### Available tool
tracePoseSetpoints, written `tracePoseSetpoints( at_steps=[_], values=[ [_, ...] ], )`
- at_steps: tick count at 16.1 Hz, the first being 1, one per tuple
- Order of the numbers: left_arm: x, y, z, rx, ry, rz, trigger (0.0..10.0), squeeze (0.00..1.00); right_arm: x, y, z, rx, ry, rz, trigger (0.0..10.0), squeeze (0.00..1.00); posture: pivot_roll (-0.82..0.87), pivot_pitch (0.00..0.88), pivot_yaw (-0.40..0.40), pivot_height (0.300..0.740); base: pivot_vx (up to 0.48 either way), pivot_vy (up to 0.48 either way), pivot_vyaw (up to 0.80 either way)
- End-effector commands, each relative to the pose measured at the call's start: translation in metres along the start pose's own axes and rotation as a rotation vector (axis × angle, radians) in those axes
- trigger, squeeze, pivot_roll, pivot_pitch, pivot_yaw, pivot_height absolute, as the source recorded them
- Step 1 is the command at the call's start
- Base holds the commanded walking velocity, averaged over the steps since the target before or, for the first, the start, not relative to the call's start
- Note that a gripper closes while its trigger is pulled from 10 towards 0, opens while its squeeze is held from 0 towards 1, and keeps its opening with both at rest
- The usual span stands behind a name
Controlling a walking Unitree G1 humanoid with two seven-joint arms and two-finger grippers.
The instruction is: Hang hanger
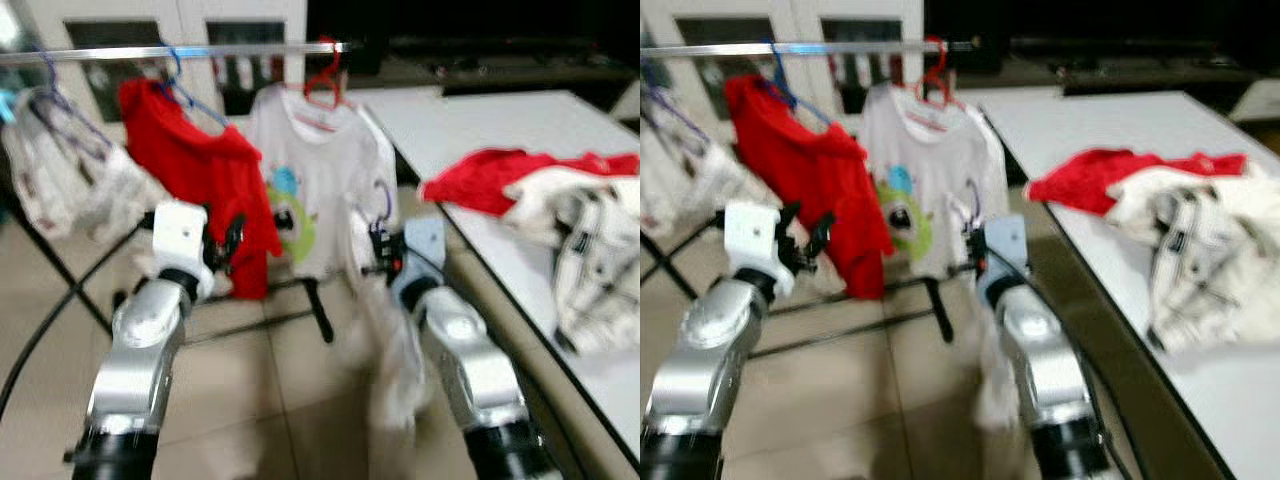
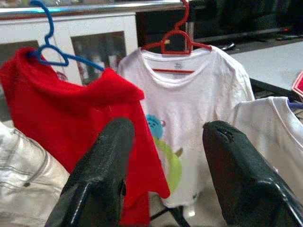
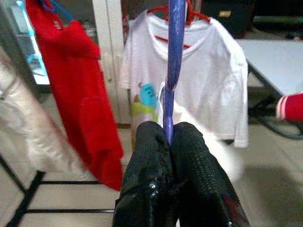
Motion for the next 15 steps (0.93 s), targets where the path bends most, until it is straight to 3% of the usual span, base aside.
tracePoseSetpoints(
  at_steps=[1, 4, 9, 15],
  values=[
    [0.007, 0.002, 0.004, 0.017, -0.003, -0.021, 10.0, 0.0, 0.009, 0.0, 0.009, 0.045, -0.007, -0.035, 10.0, 0.0, -0.01, 0.0, -0.064, 0.74, 0.322, 0.0, 0.8],
    [0.007, 0.003, 0.005, 0.019, -0.001, -0.023, 10.0, 0.0, 0.02, 0.0, 0.008, 0.029, 0.067, -0.094, 10.0, 0.0, -0.01, 0.0, -0.064, 0.74, 0.32, 0.0, 0.0],
    [0.007, 0.003, 0.007, 0.023, 0.01, -0.029, 10.0, 0.0, 0.02, -0.001, 0.011, 0.069, 0.126, -0.1, 10.0, 0.0, 0.0, 0.0, -0.059, 0.74, 0.319, 0.0, 0.0],
    [0.008, 0.003, 0.009, 0.023, 0.015, -0.045, 10.0, 0.0, 0.018, -0.003, 0.01, 0.066, 0.083, -0.078, 10.0, 0.0, 0.0, 0.0, -0.047, 0.74, 0.322, 0.0, 0.0]
  ],
)
Point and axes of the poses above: a point about 5 cm out from each wrist's last joint towards the gripper, its own y axis pointing out of the wrist towards the gripper, its own z axis along the axis of the wrist's last joint, x = y × z, the point moved 1 cm from there along y, pointing out of the wrist towards the gripper, and after that the axes turned 4 degrees about y, right-handed, at the moved point
